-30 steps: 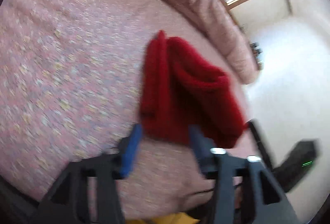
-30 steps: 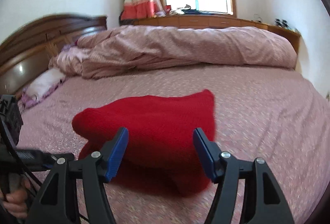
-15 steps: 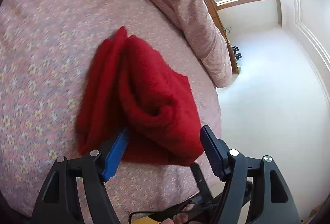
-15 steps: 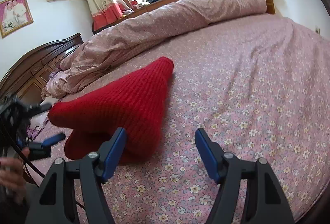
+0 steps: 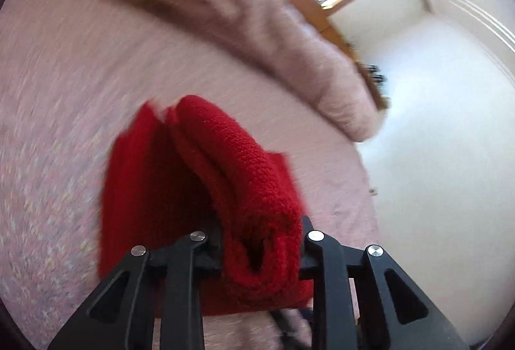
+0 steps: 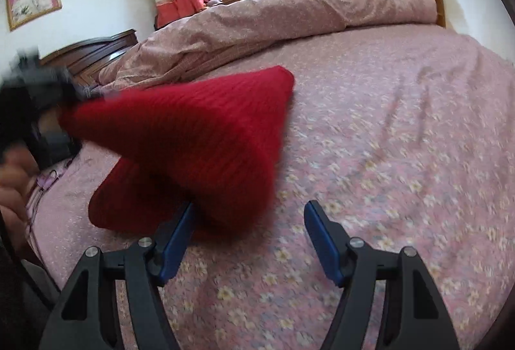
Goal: Fold small clothes
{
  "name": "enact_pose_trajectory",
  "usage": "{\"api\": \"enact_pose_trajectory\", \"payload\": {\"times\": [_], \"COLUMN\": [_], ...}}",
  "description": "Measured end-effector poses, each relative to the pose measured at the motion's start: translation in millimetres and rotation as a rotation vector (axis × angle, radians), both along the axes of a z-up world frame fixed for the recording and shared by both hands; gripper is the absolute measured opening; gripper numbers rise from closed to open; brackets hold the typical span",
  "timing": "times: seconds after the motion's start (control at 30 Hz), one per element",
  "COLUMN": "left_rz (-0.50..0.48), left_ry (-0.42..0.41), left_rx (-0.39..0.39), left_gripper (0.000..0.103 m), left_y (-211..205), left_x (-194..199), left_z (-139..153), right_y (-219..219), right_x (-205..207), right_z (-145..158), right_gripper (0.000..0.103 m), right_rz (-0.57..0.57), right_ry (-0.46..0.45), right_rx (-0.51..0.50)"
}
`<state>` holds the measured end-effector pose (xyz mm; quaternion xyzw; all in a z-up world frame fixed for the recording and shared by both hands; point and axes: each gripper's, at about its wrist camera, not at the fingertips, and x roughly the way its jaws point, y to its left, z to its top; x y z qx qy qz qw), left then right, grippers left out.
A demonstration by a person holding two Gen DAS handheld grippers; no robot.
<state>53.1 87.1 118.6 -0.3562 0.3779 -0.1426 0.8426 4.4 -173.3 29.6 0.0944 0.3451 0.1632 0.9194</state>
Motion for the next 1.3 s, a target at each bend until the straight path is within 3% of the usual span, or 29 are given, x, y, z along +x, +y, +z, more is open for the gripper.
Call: {"api": "enact_pose_trajectory", "payload": {"times": [0.1,0.23,0.3,0.4,0.53,0.63,0.73,0.83,0.97,1.0,1.1,1.17,1.2,1.23,1.3], "left_rz": [-0.035,-0.005,0.048,0.124,0.137,0.154,0.168,0.175,0.164,0.162,0.148,0.142,0.139,0.137,0.129], "left_ry": [-0.122,-0.176,-0.180,-0.117,0.007,-0.002,-0.024,-0.026,-0.030,-0.034,-0.039,-0.040,-0.040,-0.041,-0.042], "left_rx": [0.043,0.078,0.111,0.219,0.244,0.195,0.219,0.231,0.200,0.210,0.227,0.237,0.239,0.240,0.242], "left_gripper": [0.018,0.018,0.018,0.018,0.019,0.020,0.021,0.021,0.023,0.023,0.023,0.023,0.023,0.023,0.023], "left_y": [-19.5,-19.6,-6.0,9.3,17.5,25.5,28.7,32.9,34.7,33.1,27.7,24.9,25.9,23.8,20.7], "left_x": [-8.4,-20.0,-36.3,-55.9,-69.8,-68.9,-62.7,-43.6,-44.1,-45.2,-47.1,-46.9,-47.3,-47.2,-43.7], "left_z": [33.1,43.0,31.2,-6.7,-66.9,-74.5,-69.7,-71.7,-70.9,-70.7,-70.9,-71.8,-72.2,-72.3,-72.7], "right_y": [11.6,17.8,15.6,4.7,6.3,-9.8,-15.2,-18.6,-32.5,-30.2,-10.6,11.1,24.6,38.0,59.1], "right_x": [8.1,19.3,29.1,31.5,12.7,5.6,-4.2,-9.1,-3.8,-2.4,0.3,5.3,10.2,11.6,25.8], "right_z": [2.2,6.8,-1.0,-14.1,-12.6,-16.8,-16.5,-18.1,0.0,10.4,42.9,63.3,69.7,71.9,66.2], "right_gripper": [0.072,0.072,0.072,0.072,0.076,0.078,0.077,0.062,0.060,0.056,0.041,0.035,0.026,0.017,0.014], "right_rz": [0.002,-0.042,-0.102,-0.078,-0.009,-0.007,-0.029,-0.120,-0.122,-0.111,-0.052,0.048,0.109,0.144,0.181], "right_ry": [-0.024,-0.078,-0.060,0.014,-0.016,0.037,0.044,0.060,0.081,0.061,-0.028,-0.090,-0.106,-0.116,-0.122], "right_rx": [-0.022,-0.011,-0.060,-0.010,-0.137,-0.101,-0.144,-0.253,-0.110,-0.082,-0.049,-0.002,0.023,0.019,-0.043]}}
